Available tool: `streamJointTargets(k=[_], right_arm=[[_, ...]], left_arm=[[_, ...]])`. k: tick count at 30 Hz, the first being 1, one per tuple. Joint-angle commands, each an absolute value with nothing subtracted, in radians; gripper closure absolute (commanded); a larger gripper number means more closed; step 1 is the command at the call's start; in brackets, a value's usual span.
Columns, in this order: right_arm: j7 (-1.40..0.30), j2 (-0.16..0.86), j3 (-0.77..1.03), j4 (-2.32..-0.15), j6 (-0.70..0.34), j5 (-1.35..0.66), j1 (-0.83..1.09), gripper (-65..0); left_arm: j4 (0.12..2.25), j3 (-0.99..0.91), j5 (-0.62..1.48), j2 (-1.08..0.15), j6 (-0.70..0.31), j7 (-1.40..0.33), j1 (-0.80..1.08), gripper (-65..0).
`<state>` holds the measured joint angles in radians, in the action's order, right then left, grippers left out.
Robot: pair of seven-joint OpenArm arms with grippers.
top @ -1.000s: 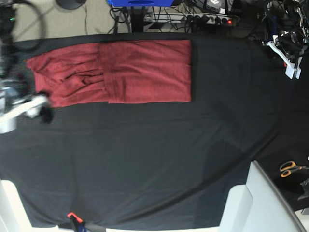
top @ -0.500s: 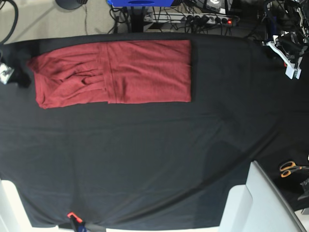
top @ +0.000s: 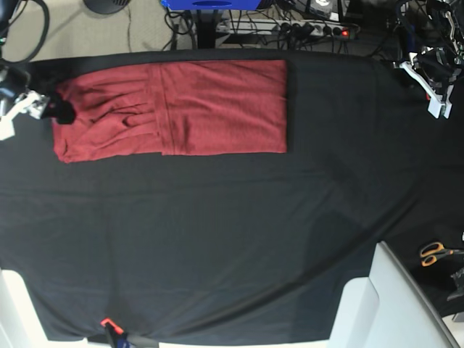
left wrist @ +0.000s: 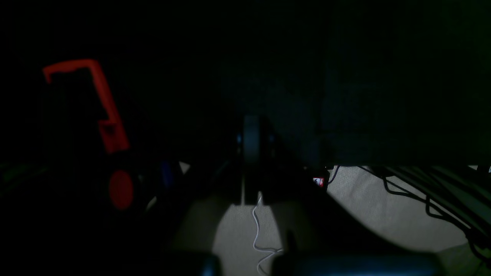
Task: Fold the T-shirt properly
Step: 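Move the right gripper past the shirt's end and lower it, then grasp the shirt's end with the right gripper and lift it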
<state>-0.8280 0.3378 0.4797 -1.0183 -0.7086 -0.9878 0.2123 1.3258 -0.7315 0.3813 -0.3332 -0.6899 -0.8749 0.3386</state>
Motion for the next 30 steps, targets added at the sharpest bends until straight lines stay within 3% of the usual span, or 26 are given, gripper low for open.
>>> streamJointTargets(k=[1, 20, 26, 30], right_arm=[[-0.862, 0.340, 0.464, -1.020, -0.698, -0.958, 0.219, -61.2], [-0.868, 0.278, 0.317, -1.024, -0.698, -0.957, 0.217, -60.8], [-0.860, 0.282, 0.234, -1.044, -0.698, -0.957, 0.211, -44.3], [-0.860, 0.280, 0.231, -1.040, -0.698, -0.957, 0.194, -42.5]], left_arm=[[1.343, -0.739, 0.389, -0.354, -0.698, -0.865, 0.354, 0.0], [1.345, -0.743, 0.390, -0.340, -0.698, -0.865, 0.364, 0.0], [1.345, -0.740, 0.390, -0.334, -0.698, -0.865, 0.361, 0.0], [1.345, -0.740, 0.390, -0.334, -0.698, -0.865, 0.361, 0.0]])
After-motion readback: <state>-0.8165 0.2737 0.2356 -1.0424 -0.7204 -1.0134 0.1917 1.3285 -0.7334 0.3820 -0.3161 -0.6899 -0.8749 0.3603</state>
